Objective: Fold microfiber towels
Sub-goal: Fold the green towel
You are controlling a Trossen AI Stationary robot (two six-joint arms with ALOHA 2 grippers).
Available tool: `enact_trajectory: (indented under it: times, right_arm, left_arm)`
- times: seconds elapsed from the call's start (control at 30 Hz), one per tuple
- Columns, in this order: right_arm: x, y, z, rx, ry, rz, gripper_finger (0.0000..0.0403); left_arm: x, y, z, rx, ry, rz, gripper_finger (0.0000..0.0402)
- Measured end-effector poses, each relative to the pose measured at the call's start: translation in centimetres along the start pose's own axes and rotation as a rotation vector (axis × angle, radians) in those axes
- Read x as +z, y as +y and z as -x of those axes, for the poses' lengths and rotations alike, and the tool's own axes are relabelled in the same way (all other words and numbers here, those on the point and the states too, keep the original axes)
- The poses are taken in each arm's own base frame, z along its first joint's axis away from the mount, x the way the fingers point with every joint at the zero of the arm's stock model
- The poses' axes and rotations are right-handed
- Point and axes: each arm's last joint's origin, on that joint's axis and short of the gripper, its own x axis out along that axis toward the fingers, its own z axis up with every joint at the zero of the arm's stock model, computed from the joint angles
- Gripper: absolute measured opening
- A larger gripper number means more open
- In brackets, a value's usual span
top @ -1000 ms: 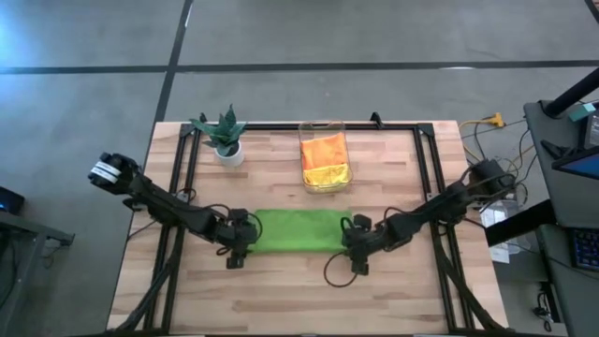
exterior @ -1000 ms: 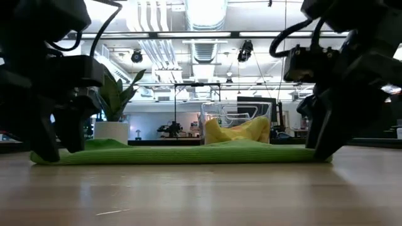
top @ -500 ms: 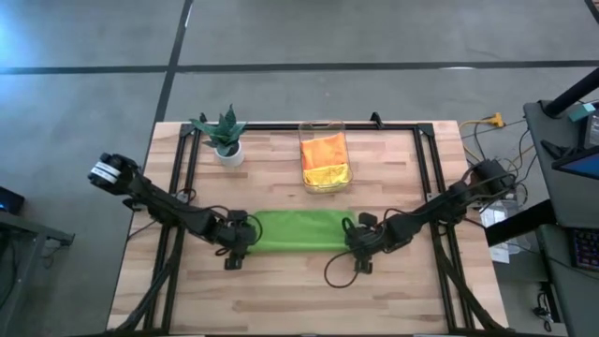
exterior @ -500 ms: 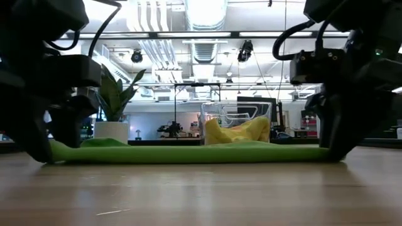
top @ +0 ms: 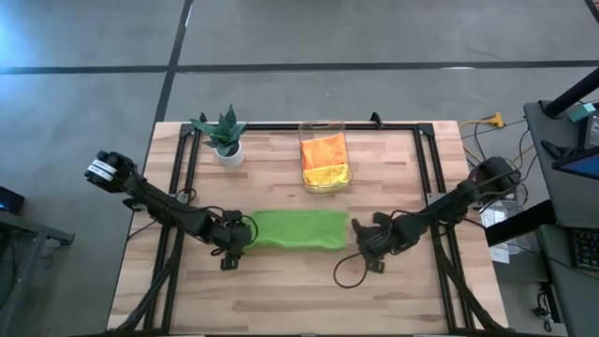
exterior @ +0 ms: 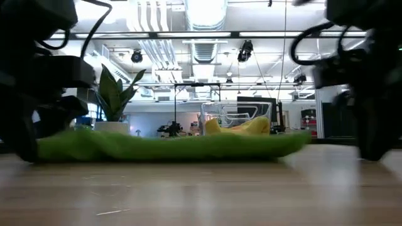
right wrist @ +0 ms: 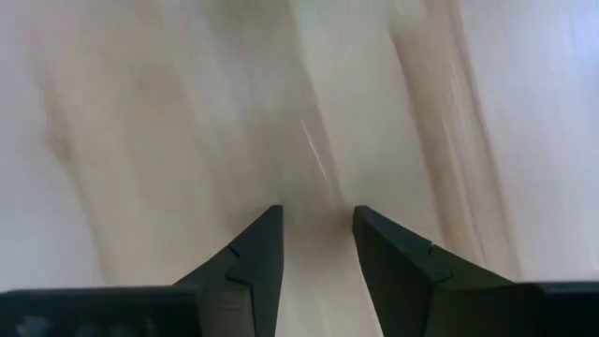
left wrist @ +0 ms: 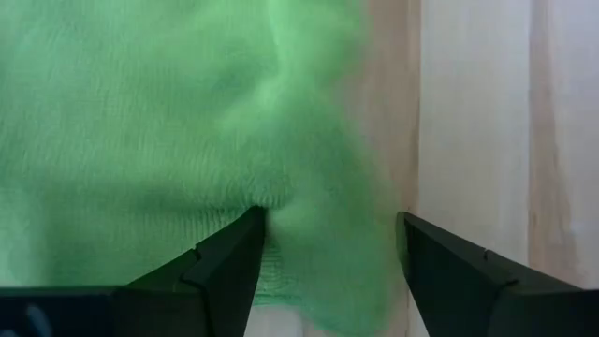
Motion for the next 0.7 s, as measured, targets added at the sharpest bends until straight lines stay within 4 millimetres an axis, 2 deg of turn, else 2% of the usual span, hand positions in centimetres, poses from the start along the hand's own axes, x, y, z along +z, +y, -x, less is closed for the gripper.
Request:
enact_trajectory:
  times: [0.17, 0.33, 0.47, 0.7]
  right_arm:
    - [-1.6, -0.6, 1.5, -0.031, 0.080, -0.048, 0.0128]
    - [-1.3, -0.1, 3.3, 0.053, -0.024, -0.063, 0.0128]
    - [-0.1, 0.5, 4.4, 0.130, -0.196, -0.045, 0.0128]
    - [2.6, 2.2, 5.0, 0.217, -0.514, 0.043, 0.0128]
  left_arm:
    - [-0.1, 0.0, 0.3, -0.011, 0.003, 0.006, 0.0228]
    - [1.0, -0.2, 2.7, -0.042, -0.092, 0.018, 0.0216]
    - [2.2, -0.4, 5.8, -0.060, -0.222, 0.034, 0.0182]
    - [1.3, 0.3, 7.6, -0.079, -0.226, 0.090, 0.0135]
